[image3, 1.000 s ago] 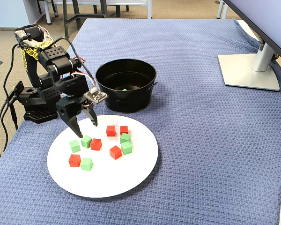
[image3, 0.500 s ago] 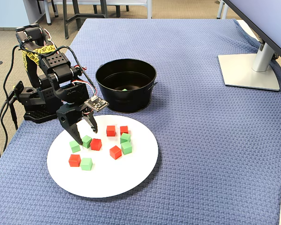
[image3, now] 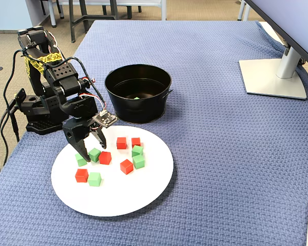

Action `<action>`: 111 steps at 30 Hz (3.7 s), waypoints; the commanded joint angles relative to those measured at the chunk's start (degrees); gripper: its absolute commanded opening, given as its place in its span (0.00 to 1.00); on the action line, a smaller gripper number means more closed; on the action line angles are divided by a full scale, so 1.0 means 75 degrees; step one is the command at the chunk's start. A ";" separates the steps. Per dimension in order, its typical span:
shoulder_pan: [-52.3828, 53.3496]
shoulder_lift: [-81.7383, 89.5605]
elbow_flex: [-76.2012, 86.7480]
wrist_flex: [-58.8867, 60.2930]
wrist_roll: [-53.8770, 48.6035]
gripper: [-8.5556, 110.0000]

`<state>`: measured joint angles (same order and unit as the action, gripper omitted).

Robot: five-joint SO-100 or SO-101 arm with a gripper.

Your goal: Pick up the green cubes from the white plate and place them in the black recipient

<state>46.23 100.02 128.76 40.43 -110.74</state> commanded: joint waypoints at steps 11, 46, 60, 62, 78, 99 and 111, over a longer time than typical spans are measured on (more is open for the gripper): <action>-0.0176 0.0000 0.0352 -0.0645 0.0270 0.11; -0.6352 0.4500 -0.3035 0.5027 0.9352 0.07; -0.7840 0.3305 -0.3129 0.4172 1.0348 0.41; -0.7148 0.3562 -0.3340 0.4512 1.0078 0.37; -0.0809 0.3059 -0.0586 0.3211 0.4863 0.30; 0.1172 0.1172 -0.2016 0.4207 -0.1020 0.29; 0.1172 0.0316 -0.1453 0.2918 -0.0164 0.27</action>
<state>56.34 102.74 117.77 64.95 -116.98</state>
